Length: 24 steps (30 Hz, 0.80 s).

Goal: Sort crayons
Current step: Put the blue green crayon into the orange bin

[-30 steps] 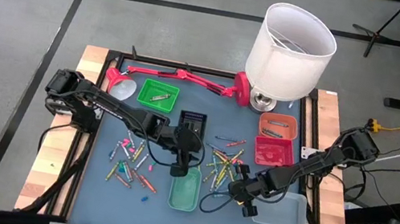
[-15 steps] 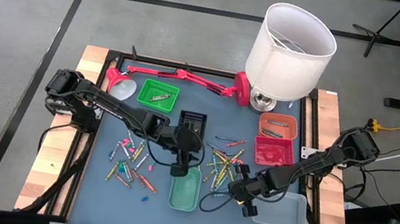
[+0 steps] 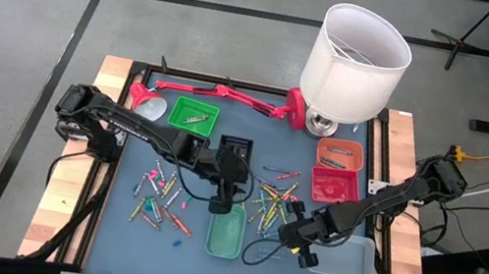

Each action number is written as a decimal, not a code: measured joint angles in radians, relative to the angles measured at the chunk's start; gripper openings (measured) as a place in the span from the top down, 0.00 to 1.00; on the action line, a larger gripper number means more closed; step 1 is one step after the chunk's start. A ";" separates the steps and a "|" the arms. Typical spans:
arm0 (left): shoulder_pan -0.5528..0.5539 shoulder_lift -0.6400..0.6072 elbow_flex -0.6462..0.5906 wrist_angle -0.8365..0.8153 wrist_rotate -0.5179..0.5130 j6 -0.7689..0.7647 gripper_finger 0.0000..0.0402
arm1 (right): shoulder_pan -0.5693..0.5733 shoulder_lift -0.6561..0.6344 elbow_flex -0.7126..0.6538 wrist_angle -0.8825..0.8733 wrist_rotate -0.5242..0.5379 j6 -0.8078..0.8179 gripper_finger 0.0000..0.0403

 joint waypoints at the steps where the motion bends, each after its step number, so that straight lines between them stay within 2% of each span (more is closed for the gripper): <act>1: 0.000 0.000 0.009 -0.013 -0.004 0.000 0.73 | 0.001 0.001 0.001 -0.001 -0.007 0.006 1.00; 7: 0.000 0.000 0.022 -0.018 -0.005 0.000 0.73 | 0.002 0.002 0.001 0.039 -0.194 0.139 1.00; 11: -0.001 0.000 0.022 -0.021 -0.005 -0.001 0.73 | 0.042 0.010 0.001 0.156 -0.287 0.222 1.00; 17: -0.009 0.000 0.021 -0.020 -0.005 -0.003 0.73 | 0.183 0.061 0.002 0.428 -0.285 0.238 1.00; 24: -0.038 0.000 0.021 -0.015 -0.005 -0.009 0.73 | 0.275 0.171 0.002 0.506 -0.156 0.251 0.99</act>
